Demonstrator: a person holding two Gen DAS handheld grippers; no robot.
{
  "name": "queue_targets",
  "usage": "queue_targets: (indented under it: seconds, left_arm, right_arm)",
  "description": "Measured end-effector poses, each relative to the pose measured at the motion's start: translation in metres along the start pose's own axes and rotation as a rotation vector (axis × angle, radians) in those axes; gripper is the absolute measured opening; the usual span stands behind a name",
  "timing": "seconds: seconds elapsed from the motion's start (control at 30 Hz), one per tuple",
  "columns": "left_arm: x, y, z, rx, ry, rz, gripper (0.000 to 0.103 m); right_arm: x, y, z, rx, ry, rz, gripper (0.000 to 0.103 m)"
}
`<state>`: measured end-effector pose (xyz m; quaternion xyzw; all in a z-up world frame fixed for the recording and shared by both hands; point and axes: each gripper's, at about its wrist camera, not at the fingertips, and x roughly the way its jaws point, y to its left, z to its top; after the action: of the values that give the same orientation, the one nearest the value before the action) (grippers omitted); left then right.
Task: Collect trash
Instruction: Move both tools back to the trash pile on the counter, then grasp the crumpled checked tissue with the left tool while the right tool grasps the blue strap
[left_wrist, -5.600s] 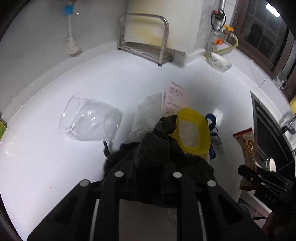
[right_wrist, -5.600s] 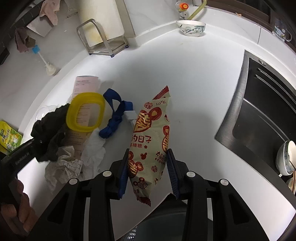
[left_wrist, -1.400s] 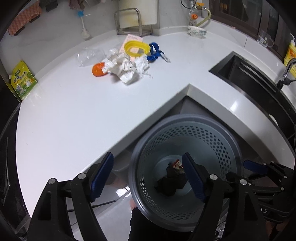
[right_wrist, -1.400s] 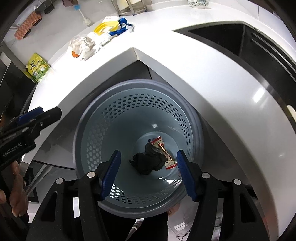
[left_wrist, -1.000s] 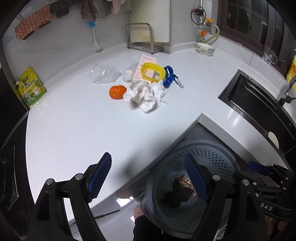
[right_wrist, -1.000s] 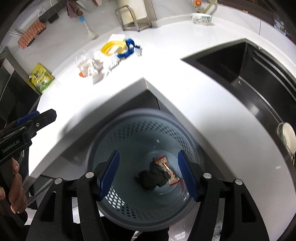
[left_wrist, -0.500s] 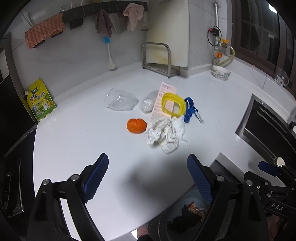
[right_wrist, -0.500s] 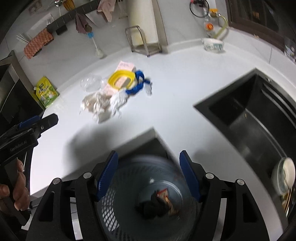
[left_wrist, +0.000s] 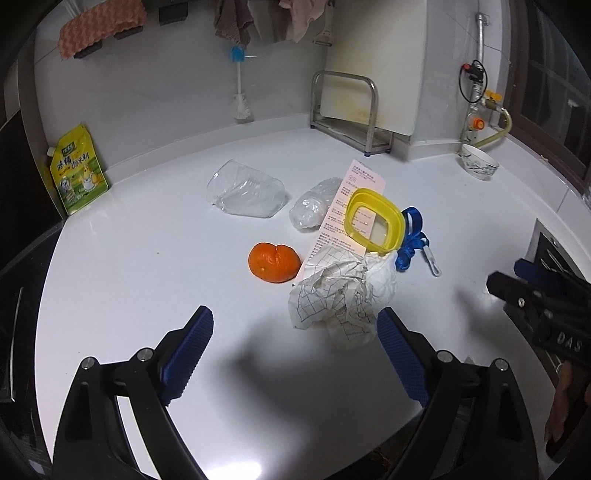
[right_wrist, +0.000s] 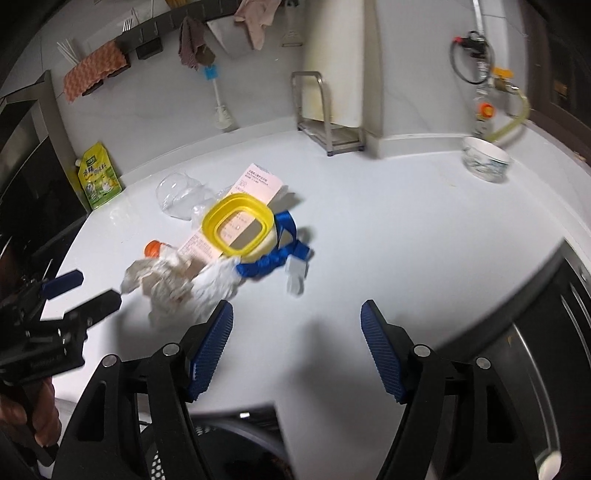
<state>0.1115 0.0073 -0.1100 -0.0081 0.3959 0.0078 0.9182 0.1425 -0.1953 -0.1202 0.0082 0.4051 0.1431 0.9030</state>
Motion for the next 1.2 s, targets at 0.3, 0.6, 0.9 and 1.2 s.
queue_targets:
  seconds: [0.3, 0.6, 0.9, 1.2]
  left_arm:
    - [0.024, -0.006, 0.001, -0.037, 0.022, 0.024, 0.089]
    - [0.034, -0.012, 0.002, -0.031, 0.020, 0.037, 0.091]
    - [0.042, -0.010, 0.001, -0.045, 0.028, 0.040, 0.091]
    - [0.045, -0.006, 0.002, -0.064, 0.021, 0.028, 0.094]
  right_arm:
    - [0.059, -0.015, 0.023, -0.077, 0.082, 0.062, 0.069]
    - [0.089, -0.016, 0.027, -0.139, 0.112, 0.033, 0.068]
    - [0.100, -0.012, 0.031, -0.172, 0.119, 0.028, 0.061]
    - [0.104, 0.000, 0.033, -0.202, 0.110, 0.045, 0.034]
